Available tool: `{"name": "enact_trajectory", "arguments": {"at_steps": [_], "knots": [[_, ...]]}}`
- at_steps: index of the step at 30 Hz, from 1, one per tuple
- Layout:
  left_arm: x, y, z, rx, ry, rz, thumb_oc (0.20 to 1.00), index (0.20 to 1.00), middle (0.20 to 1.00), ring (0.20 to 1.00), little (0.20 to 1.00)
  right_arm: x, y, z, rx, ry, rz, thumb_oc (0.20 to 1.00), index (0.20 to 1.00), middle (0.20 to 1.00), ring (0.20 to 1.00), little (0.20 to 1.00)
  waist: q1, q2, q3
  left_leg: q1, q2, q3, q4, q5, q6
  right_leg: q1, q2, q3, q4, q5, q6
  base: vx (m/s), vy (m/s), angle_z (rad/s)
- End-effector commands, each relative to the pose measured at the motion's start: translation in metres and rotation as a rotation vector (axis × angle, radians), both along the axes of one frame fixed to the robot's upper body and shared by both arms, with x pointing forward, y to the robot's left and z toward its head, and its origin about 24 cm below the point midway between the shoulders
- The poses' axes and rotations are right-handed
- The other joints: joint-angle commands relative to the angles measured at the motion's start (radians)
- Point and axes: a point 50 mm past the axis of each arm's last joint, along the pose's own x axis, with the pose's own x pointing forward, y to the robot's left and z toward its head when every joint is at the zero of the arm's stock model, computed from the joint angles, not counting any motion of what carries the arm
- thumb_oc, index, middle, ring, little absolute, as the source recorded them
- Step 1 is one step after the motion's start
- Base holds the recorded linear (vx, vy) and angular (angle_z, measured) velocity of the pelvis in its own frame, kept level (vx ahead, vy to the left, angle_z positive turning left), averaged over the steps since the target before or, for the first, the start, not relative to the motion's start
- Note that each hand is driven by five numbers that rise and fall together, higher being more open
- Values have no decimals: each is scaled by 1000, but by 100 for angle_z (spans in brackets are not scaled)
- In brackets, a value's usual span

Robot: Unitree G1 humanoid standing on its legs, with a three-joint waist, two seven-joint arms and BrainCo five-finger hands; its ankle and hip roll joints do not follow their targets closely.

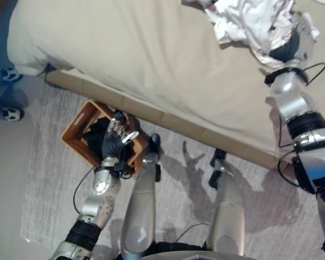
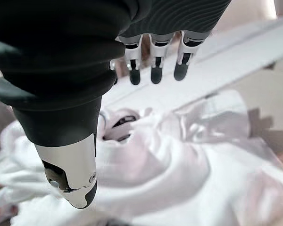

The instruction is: Pick up clothes into the bucket

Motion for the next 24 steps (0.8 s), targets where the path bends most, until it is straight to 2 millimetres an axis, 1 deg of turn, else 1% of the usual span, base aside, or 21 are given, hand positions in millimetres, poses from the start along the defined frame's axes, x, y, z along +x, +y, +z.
{"name": "enact_trajectory", "arguments": {"at_steps": [1,3,6,10,11,12,16,17,18,19,22,24], "knots": [[-8,-2,23,2,-134,-6,1000,1000,1000,1000,1000,-7,-8,30,-109,-68,-55,1000,1000,1000,1000,1000,3,15,-17,-77,-3,-12,-2,28,-8,11,-52,21,91,-63,89,11,-6,4],[-8,-4,27,-6,-151,-15,1000,1000,1000,1000,1000,-9,-14,39,-114,-69,-68,1000,1000,1000,1000,1000,7,20,-17,-106,-12,-17,3,30,-9,-13,-56,21,105,-68,87,7,-19,4],[-8,-5,30,-12,-165,-18,1000,1000,1000,1000,1000,-10,-16,45,-123,-71,-70,1000,1000,1000,1000,1000,8,24,-17,-124,-19,-20,7,31,-8,-33,-59,25,117,-73,86,16,0,10],[-9,-3,31,-39,-168,-5,1000,1000,1000,1000,1000,-9,-22,46,-105,-27,-70,1000,1000,1000,1000,1000,14,26,-17,-163,-28,-26,16,31,-10,-67,-65,24,135,-80,83,33,-16,11],[-10,-3,28,-42,-157,-1,1000,1000,1000,1000,1000,-7,-22,41,-102,-4,-68,1000,1000,1000,1000,1000,13,22,-17,-147,-27,-29,27,-3,-17,-54,-65,32,150,-111,91,91,-33,11],[-9,-3,28,-44,-154,3,1000,1000,1000,1000,1000,-5,-27,33,-74,53,-70,1000,1000,1000,1000,1000,14,22,-17,-161,-29,-30,30,-2,-18,-63,-66,29,152,-110,91,99,-37,14],[-8,-4,27,-44,-143,-1,1000,1000,1000,1000,1000,0,-31,16,-24,154,-64,1000,1000,1000,1000,1000,16,21,-17,-172,-30,-32,32,-2,-21,-70,-68,23,151,-112,88,19,-10,7],[-8,-4,27,-44,-144,0,1000,1000,1000,1000,1000,1,-30,16,-24,154,-64,959,959,959,959,959,16,21,-17,-173,-30,-32,32,-2,-21,-70,-68,23,151,-112,88,0,0,0],[-7,-4,27,-43,-141,2,1000,1000,1000,1000,1000,1,-32,14,-12,171,-64,771,771,771,771,771,16,22,-17,-174,-31,-33,32,-2,-20,-73,-68,22,151,-113,88,0,0,0],[-5,-5,28,-48,-143,-3,1000,1000,1000,1000,1000,1,-35,9,18,185,-66,200,200,200,200,200,19,24,-17,-176,-33,-34,33,-3,-19,-72,-67,22,149,-113,87,0,0,0],[-4,-5,29,-50,-146,-3,1000,1000,1000,1000,1000,0,-38,9,36,185,-69,200,200,200,200,200,21,26,-17,-174,-34,-36,33,-3,-20,-69,-67,21,148,-115,87,0,0,0],[-3,-5,30,-54,-152,6,1000,1000,1000,1000,1000,0,-37,12,40,172,-63,200,200,200,200,200,20,27,-17,-174,-34,-34,32,-4,-18,-69,-67,20,143,-113,87,0,0,0]]}}
